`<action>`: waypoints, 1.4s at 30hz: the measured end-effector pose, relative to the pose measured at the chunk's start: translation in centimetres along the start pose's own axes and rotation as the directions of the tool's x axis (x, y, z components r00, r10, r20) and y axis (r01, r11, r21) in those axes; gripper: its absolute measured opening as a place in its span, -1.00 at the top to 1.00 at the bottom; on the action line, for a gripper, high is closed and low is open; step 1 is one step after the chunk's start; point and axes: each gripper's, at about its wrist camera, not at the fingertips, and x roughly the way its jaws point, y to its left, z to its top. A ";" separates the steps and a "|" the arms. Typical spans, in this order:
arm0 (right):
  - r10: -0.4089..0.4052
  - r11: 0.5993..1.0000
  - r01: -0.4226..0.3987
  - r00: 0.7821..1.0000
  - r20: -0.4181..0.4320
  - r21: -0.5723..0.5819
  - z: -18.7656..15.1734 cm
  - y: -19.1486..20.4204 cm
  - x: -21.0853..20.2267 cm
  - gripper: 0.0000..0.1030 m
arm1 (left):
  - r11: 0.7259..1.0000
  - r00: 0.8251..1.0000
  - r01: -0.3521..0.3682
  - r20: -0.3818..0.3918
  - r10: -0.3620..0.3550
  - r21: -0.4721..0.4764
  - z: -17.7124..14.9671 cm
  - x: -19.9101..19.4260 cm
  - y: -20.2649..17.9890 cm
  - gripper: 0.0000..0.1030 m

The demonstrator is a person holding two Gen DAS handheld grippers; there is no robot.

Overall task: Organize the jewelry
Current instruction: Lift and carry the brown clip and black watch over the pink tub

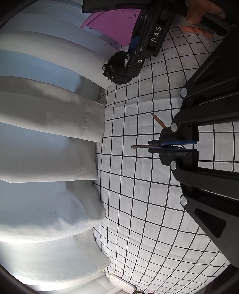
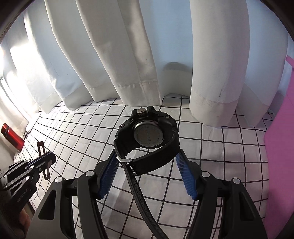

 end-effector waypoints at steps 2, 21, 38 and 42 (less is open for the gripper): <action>-0.004 1.000 0.004 1.000 0.026 0.002 0.4 0.2 -2.2 -0.21 | 1.000 1.000 0.013 0.011 -0.013 0.018 0.7 -0.8 -0.2 0.94; -0.195 0.976 0.154 0.932 0.305 0.151 1.8 -4.2 -22.4 -0.21 | 0.945 0.948 0.209 0.186 -0.259 0.253 8.9 -9.3 -11.2 0.93; -0.474 0.828 0.367 0.861 0.182 0.423 -5.4 -19.3 -30.1 -0.21 | 0.800 0.893 0.409 -0.012 -0.450 0.440 8.3 -7.8 -34.1 0.93; -0.464 0.814 0.359 0.875 0.140 0.456 -6.4 -21.6 -29.4 -0.21 | 0.793 0.903 0.406 -0.064 -0.426 0.455 7.5 -6.4 -37.3 0.93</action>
